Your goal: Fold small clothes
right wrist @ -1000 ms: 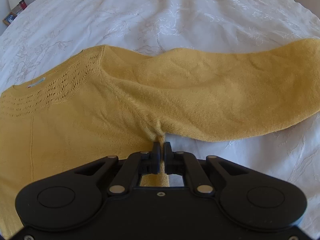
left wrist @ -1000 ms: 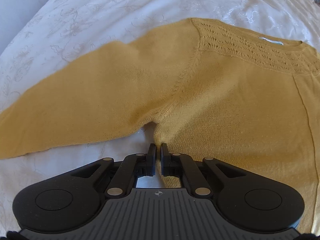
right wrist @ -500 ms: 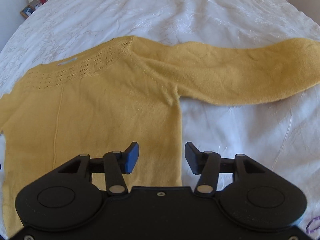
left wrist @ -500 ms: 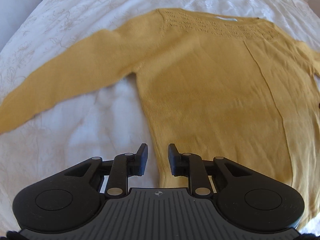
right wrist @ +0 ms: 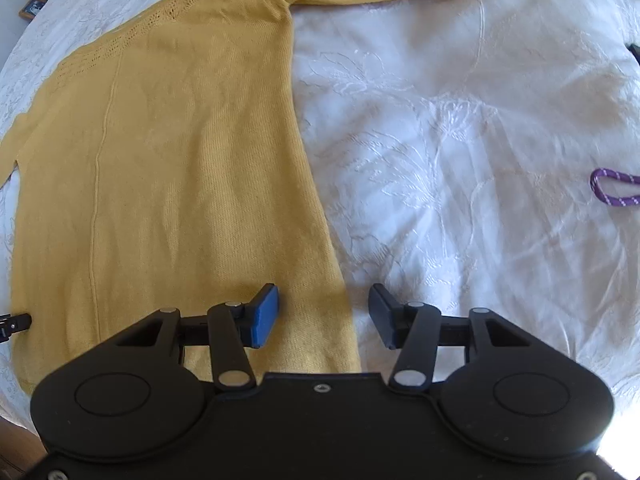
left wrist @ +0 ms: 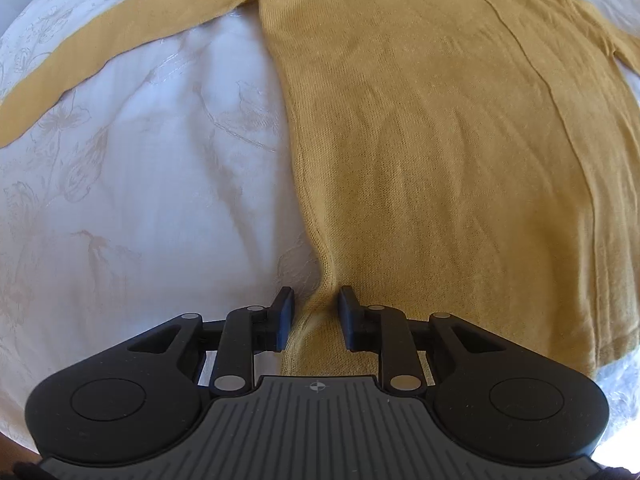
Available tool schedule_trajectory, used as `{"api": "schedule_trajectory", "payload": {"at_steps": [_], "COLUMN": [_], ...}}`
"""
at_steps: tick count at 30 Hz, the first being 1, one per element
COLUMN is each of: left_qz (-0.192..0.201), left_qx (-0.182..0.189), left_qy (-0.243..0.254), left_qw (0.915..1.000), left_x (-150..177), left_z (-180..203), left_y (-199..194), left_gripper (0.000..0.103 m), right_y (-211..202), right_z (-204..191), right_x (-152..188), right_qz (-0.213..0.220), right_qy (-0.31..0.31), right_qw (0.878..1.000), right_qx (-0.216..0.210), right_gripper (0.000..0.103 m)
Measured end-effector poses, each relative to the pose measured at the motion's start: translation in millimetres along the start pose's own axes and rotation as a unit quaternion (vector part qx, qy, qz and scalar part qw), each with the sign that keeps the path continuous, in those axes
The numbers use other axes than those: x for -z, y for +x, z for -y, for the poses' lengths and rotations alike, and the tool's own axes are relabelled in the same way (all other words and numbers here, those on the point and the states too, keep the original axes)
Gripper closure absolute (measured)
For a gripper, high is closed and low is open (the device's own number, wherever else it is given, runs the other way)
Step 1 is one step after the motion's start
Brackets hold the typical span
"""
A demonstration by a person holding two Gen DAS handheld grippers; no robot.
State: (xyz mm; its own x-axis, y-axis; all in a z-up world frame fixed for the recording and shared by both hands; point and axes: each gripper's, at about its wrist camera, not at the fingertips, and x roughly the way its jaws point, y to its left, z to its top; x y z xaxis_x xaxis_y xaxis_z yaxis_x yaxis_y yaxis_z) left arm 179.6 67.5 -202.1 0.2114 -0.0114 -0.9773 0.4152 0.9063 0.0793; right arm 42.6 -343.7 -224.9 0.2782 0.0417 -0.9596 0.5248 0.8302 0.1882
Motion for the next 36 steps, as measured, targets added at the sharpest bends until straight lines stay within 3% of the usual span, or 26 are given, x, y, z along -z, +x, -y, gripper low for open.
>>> {"api": "schedule_trajectory", "payload": {"at_steps": [1,3,6,8,11,12,13,15,16,24,31,36], "left_qz": [-0.001,-0.003,-0.001,0.001,0.001,0.001,0.004,0.013,0.018,0.062,0.091,0.094], "left_qx": [0.000,0.000,-0.004,-0.009,-0.015,-0.017,-0.018,-0.020,-0.021,-0.009,0.011,0.013], "left_qy": [-0.002,-0.005,-0.012,-0.016,-0.029,-0.035,-0.042,-0.050,-0.053,-0.086,-0.109,-0.112], "left_qw": [1.0000,1.0000,0.9999,0.9998,0.9995,0.9992,0.9990,0.9985,0.9982,0.9943,0.9898,0.9892], "left_x": [-1,-3,-3,-1,7,7,6,5,4,-18,-48,-58], "left_z": [-1,-2,-2,1,3,3,3,5,6,33,79,112], "left_y": [1,2,2,1,-6,-9,-16,-26,-32,-80,-98,-99], "left_gripper": [0.078,0.078,0.076,0.075,0.074,0.074,0.074,0.074,0.074,0.074,0.074,0.074], "right_y": [3,5,2,3,-3,-8,-17,-31,-36,-82,-103,-102], "right_z": [1,0,0,6,4,3,6,12,17,62,120,175], "right_x": [2,2,2,0,-6,-8,-11,-22,-25,-98,-185,-241], "right_qz": [-0.007,-0.022,-0.021,-0.029,-0.034,-0.030,-0.022,-0.004,0.007,0.094,0.152,0.171], "right_qy": [0.000,-0.007,-0.020,-0.007,-0.017,-0.020,-0.022,-0.023,-0.024,-0.018,-0.023,0.003], "right_qw": [1.000,1.000,0.999,0.999,0.999,0.999,0.999,1.000,0.999,0.995,0.988,0.984], "right_qx": [-0.005,-0.019,0.019,0.024,0.011,0.007,-0.004,-0.016,-0.022,-0.021,0.023,0.058], "right_gripper": [0.054,0.091,0.094,0.094,0.083,0.076,0.060,0.041,0.037,0.036,0.034,0.033]}}
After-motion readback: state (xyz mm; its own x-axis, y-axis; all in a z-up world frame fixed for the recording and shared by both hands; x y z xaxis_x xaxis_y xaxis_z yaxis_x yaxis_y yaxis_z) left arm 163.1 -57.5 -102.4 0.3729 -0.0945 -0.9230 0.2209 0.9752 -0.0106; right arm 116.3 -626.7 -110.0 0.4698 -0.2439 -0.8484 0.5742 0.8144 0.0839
